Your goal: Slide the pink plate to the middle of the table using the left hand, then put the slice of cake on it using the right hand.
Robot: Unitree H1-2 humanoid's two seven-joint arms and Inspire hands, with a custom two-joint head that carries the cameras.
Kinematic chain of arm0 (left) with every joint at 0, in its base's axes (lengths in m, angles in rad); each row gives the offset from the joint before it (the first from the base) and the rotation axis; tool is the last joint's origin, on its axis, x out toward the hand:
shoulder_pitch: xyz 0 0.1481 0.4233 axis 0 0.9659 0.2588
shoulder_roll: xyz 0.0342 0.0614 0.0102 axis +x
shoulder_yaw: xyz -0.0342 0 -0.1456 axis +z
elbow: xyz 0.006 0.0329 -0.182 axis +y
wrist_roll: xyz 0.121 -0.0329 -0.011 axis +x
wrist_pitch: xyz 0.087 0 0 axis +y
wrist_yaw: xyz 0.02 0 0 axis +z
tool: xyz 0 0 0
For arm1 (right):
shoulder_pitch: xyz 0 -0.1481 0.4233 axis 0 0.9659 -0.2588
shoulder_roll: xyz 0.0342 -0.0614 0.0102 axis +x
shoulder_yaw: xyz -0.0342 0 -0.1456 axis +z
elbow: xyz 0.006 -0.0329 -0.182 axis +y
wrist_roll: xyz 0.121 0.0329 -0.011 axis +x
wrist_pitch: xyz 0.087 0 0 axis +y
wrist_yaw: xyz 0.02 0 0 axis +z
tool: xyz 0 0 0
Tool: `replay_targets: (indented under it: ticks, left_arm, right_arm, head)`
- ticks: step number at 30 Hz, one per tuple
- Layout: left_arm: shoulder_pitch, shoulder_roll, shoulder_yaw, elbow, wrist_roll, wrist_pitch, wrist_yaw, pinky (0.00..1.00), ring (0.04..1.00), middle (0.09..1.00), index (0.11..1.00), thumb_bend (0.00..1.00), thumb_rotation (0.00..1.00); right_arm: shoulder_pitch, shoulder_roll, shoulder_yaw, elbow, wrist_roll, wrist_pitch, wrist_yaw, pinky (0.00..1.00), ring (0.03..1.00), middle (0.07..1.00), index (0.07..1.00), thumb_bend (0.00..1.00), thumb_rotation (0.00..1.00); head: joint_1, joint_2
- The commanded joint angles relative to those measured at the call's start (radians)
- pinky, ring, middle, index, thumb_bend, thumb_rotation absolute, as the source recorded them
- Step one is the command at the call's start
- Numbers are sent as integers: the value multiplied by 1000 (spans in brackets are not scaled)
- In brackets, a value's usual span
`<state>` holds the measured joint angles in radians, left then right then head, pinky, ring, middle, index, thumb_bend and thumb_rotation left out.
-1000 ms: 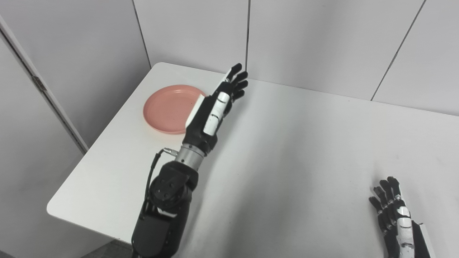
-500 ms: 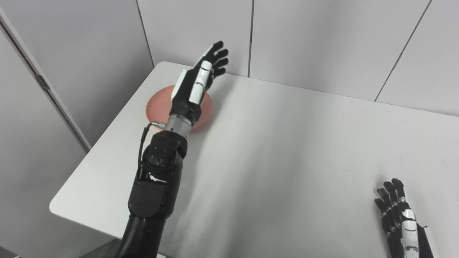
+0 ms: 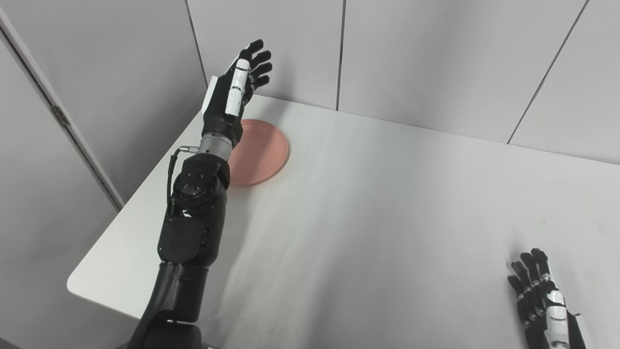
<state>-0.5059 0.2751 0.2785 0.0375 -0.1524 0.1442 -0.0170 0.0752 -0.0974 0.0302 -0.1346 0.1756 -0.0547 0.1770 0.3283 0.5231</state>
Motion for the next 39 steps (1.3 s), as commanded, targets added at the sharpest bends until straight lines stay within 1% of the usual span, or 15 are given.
replay_targets:
  ticks: [1, 4, 5, 7, 11, 15, 22, 26, 28, 31, 35, 39]
  left_arm:
    - [-53, 46, 19, -1, -10, -1, 8, 856, 862, 870, 859, 450, 1000]
    - [-61, 59, 37, 21, -19, 8, 16, 849, 866, 866, 854, 453, 1000]
    - [-64, 63, 43, 31, -23, 8, 17, 831, 856, 858, 845, 461, 1000]
    - [-69, 75, 54, 60, -34, -4, 13, 825, 854, 857, 843, 465, 1000]
    - [-72, 92, 80, 107, -69, -24, 0, 831, 860, 858, 842, 436, 1000]
    - [-76, 112, 99, 158, -86, -41, -2, 813, 839, 836, 821, 431, 1000]
    - [-79, 137, 132, 218, -136, -42, -12, 792, 824, 822, 804, 424, 1000]
    - [-80, 154, 147, 265, -153, -57, -11, 796, 824, 821, 796, 414, 1000]
    - [-83, 159, 155, 284, -159, -59, 0, 786, 814, 808, 784, 414, 1000]
    - [-86, 167, 167, 310, -162, -59, 10, 791, 816, 807, 789, 417, 1000]
    - [-89, 184, 177, 360, -163, -84, 4, 790, 818, 814, 801, 411, 1000]
    - [-94, 194, 188, 401, -172, -95, 4, 779, 804, 802, 792, 410, 1000]
  right_arm:
    - [20, -11, -5, 16, -6, 1, 2, 1000, 980, 987, 1000, 327, 1000]
    - [20, -11, -5, 15, -7, 2, 2, 1000, 983, 991, 1000, 330, 1000]
    - [20, -11, -5, 15, -6, 3, 2, 1000, 983, 991, 1000, 327, 1000]
    - [20, -11, -5, 11, -5, 9, 1, 1000, 983, 990, 1000, 327, 1000]
    - [20, -14, -5, 12, -3, 8, 3, 1000, 985, 991, 1000, 332, 1000]
    - [21, -14, -5, 9, -10, 9, 0, 1000, 983, 991, 1000, 333, 1000]
    - [22, -14, -6, 9, -10, 9, -2, 1000, 980, 990, 1000, 345, 1000]
    - [22, -14, -7, 9, -1, 10, 1, 1000, 981, 990, 1000, 343, 1000]
    - [21, -15, -7, 10, 0, 9, 2, 1000, 981, 989, 1000, 339, 1000]
    - [22, -16, -8, 9, -1, 11, 2, 1000, 980, 989, 1000, 348, 1000]
    - [23, -17, -8, 5, -3, 17, 0, 1000, 981, 989, 1000, 342, 1000]
    - [23, -18, -9, 4, -1, 19, 1, 1000, 982, 990, 1000, 348, 1000]
  head:
    - [3, 2]
    - [4, 2]
    - [4, 2]
    - [3, 2]
    - [6, 4]
    - [9, 4]
    - [10, 7]
    - [12, 6]
    - [12, 7]
    - [13, 8]
    - [14, 9]
    - [14, 10]
